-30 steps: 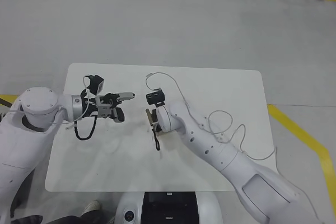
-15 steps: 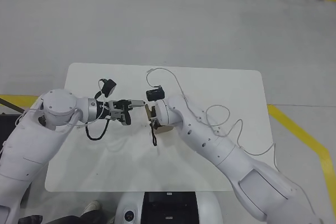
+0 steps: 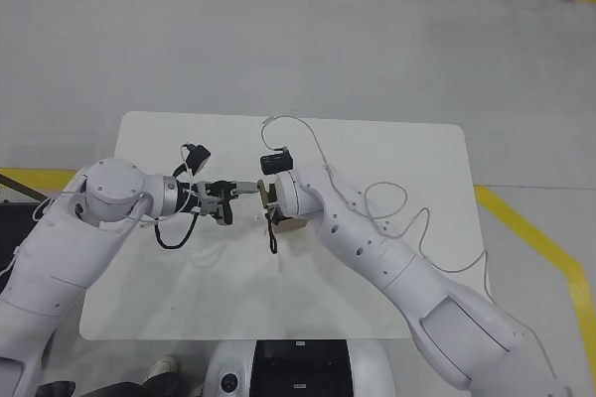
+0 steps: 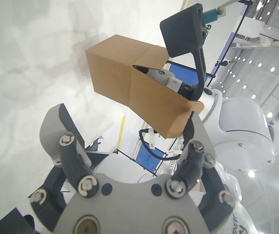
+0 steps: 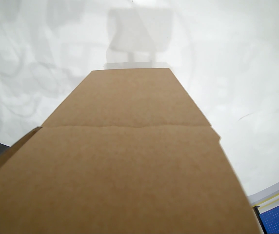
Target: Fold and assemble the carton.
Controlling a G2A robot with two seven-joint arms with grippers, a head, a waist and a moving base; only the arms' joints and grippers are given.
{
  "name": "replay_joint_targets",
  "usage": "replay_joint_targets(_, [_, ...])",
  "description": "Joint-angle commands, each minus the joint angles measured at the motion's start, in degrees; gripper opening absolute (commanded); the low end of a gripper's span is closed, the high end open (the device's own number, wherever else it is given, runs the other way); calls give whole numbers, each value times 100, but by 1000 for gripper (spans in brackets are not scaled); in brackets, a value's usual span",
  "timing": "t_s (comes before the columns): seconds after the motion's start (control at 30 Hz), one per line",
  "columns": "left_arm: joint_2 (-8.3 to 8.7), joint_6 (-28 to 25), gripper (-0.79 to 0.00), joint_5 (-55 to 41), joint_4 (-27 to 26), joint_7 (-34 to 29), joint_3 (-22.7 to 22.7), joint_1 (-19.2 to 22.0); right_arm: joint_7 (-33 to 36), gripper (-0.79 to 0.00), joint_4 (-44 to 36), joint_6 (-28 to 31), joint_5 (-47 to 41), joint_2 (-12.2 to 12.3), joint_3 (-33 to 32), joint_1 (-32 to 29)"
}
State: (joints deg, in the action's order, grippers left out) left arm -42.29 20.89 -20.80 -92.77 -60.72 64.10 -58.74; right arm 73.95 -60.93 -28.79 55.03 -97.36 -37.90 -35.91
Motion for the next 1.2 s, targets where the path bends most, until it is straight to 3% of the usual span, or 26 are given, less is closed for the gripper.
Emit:
replay_joint_targets(0.0, [-5,-65,0,-75,1,-57,19,1,-1,-785,1,8,7,-3,-20,-8])
replay_joint_targets(0.73, [-76,-70,0,-2,114,-20,-25,19,-18,-785,90,74,61,-97,-208,-4])
replay_joint_targets(1.17, [-73,-179,0,-459,3,-63,316,-87,-116,-785,149,70,97,-186,-156,-128])
